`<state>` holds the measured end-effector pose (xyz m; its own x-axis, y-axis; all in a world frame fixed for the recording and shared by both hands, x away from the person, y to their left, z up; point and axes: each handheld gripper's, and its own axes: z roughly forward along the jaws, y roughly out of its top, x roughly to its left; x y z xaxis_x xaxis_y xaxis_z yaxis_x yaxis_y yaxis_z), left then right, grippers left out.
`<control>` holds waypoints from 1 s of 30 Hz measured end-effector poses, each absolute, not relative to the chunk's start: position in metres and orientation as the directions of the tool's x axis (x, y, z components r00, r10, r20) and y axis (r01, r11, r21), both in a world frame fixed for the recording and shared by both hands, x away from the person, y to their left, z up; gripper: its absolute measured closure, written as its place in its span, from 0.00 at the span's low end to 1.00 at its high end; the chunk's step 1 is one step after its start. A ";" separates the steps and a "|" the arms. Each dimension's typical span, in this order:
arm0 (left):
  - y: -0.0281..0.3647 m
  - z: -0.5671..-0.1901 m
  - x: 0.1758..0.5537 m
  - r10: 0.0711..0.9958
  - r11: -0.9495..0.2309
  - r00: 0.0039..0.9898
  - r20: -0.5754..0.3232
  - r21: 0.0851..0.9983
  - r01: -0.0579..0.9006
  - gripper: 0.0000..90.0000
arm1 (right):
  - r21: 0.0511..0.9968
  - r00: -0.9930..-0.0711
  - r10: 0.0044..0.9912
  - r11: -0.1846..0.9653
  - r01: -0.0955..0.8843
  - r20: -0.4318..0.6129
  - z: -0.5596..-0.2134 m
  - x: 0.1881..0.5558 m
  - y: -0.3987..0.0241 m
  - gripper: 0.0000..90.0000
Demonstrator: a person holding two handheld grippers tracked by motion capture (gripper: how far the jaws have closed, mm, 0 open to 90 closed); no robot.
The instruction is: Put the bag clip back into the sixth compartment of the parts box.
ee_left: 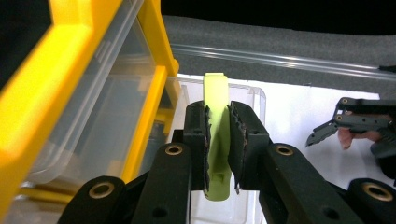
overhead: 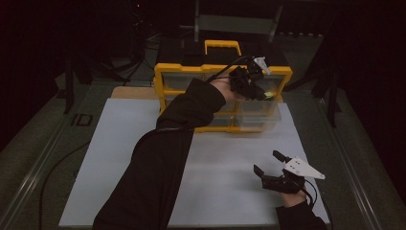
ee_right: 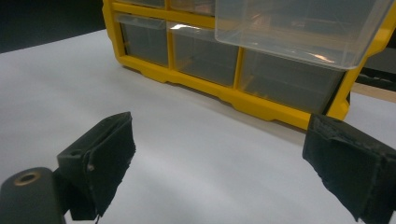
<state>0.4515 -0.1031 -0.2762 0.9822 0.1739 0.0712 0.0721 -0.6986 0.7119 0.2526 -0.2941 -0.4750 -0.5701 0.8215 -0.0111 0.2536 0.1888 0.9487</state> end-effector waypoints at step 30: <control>-0.127 -0.311 0.455 0.313 -0.725 0.948 0.066 0.662 0.193 0.38 | 0.950 -0.570 0.822 0.182 0.252 -0.006 -0.474 0.252 -0.296 0.10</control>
<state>0.4549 -0.1268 -0.3105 0.9475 0.3128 0.0662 0.1929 -0.7246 0.6617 0.2524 -0.2961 -0.4743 -0.5696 0.8219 -0.0062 0.2523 0.1821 0.9504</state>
